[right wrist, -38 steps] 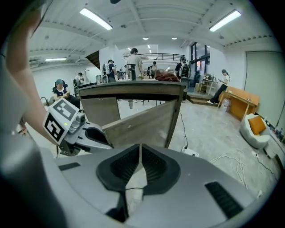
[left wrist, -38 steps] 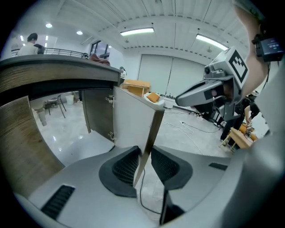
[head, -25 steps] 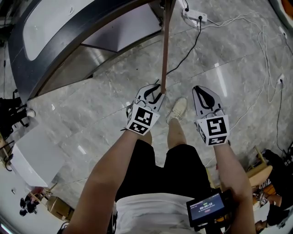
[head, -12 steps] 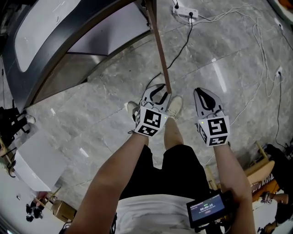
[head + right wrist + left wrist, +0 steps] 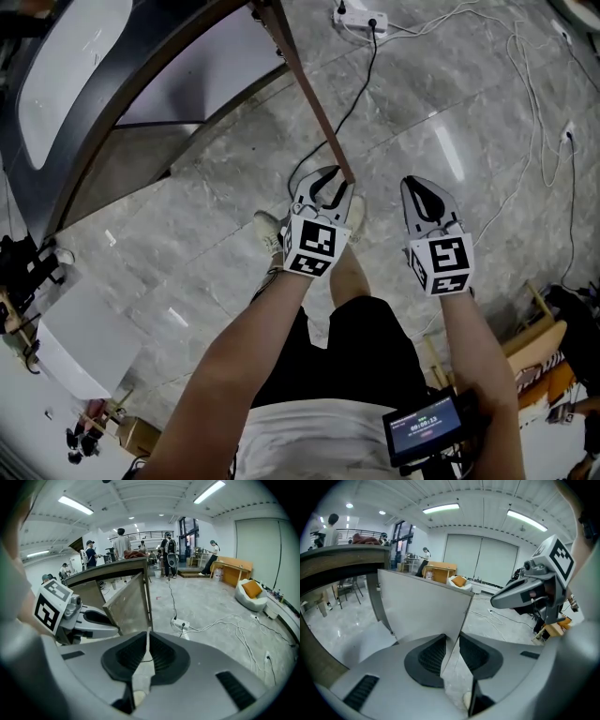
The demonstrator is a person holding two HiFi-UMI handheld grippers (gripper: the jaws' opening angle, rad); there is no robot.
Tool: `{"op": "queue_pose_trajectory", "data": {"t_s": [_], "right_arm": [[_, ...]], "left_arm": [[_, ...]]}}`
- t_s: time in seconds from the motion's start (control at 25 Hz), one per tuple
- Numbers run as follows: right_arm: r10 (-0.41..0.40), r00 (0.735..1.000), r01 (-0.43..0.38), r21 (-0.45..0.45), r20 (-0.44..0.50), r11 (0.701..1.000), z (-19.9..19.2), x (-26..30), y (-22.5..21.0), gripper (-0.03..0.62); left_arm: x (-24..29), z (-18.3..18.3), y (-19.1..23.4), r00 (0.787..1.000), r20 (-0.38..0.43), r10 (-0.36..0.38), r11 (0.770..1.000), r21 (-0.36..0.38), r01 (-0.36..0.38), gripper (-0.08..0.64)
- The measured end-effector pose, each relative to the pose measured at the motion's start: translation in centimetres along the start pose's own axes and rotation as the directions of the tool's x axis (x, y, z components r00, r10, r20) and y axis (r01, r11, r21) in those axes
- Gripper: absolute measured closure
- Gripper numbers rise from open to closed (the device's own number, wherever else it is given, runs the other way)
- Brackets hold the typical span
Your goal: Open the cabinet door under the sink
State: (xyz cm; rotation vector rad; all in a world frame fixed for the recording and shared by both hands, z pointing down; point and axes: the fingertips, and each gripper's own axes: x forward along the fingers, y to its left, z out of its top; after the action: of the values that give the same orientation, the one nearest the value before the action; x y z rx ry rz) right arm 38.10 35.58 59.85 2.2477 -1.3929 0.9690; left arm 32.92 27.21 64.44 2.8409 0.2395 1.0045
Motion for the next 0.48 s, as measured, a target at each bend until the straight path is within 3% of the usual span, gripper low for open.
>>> {"op": "queue_pose_trajectory", "data": {"t_s": [0.48], "right_arm": [[-0.037, 0.999, 0.038, 0.036, -0.015, 0.999, -2.7, -1.9, -4.8, 0.563]], "left_arm": [[4.0, 2.6, -2.2, 1.0, 0.01, 0.015, 1.0, -0.017, -0.015, 0.463]]}}
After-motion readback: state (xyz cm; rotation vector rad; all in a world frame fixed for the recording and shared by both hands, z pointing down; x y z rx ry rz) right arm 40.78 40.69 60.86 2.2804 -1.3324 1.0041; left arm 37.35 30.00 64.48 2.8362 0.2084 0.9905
